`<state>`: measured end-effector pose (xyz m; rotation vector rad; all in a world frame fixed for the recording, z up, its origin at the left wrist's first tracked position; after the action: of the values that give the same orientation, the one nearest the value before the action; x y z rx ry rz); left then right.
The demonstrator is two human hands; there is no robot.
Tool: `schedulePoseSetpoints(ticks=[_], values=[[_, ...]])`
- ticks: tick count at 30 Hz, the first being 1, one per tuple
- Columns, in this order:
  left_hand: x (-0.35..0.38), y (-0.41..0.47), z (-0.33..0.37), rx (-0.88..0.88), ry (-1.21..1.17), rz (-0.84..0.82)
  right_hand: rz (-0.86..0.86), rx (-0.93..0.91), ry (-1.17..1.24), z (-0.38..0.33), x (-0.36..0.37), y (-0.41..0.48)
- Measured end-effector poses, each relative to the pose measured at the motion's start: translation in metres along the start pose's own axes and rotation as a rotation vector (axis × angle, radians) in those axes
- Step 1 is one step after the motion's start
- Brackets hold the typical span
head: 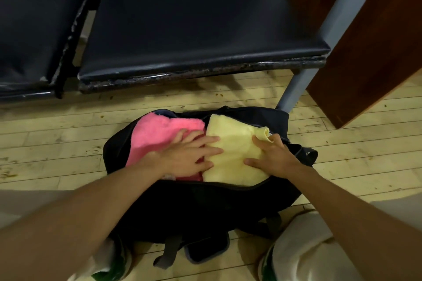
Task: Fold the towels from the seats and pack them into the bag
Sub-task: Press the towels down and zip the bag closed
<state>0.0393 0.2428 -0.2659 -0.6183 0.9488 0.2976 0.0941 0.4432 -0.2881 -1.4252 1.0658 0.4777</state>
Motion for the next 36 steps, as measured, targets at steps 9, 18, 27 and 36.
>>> schedulePoseSetpoints(ticks=[9, 18, 27, 36], values=[[0.012, 0.053, 0.051, 0.147, 0.151, 0.170, 0.518, 0.040, 0.119, 0.020, -0.060, -0.003], [0.029, 0.047, 0.030, 0.097, 0.180, 0.164, 0.362, -0.014, 0.074, 0.005, -0.048, 0.023], [0.007, 0.038, 0.035, 0.188, -0.018, 0.106, 0.310, -0.281, -0.284, -0.075, -0.070, 0.064], [0.019, 0.022, 0.008, 0.064, 0.059, 0.074, 0.572, -0.138, -0.259, -0.066, -0.102, 0.078]])
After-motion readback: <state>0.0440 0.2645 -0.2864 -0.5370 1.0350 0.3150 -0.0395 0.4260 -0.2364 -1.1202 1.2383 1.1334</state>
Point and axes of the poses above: each hand's wrist, its own y-axis towards the middle knuckle, its own x-axis out of the palm, z = x × y, the point moved 8 cm from there along y, towards the middle knuckle, and after that the axes turned 11 degrees about -y, right-handed, at the moved point
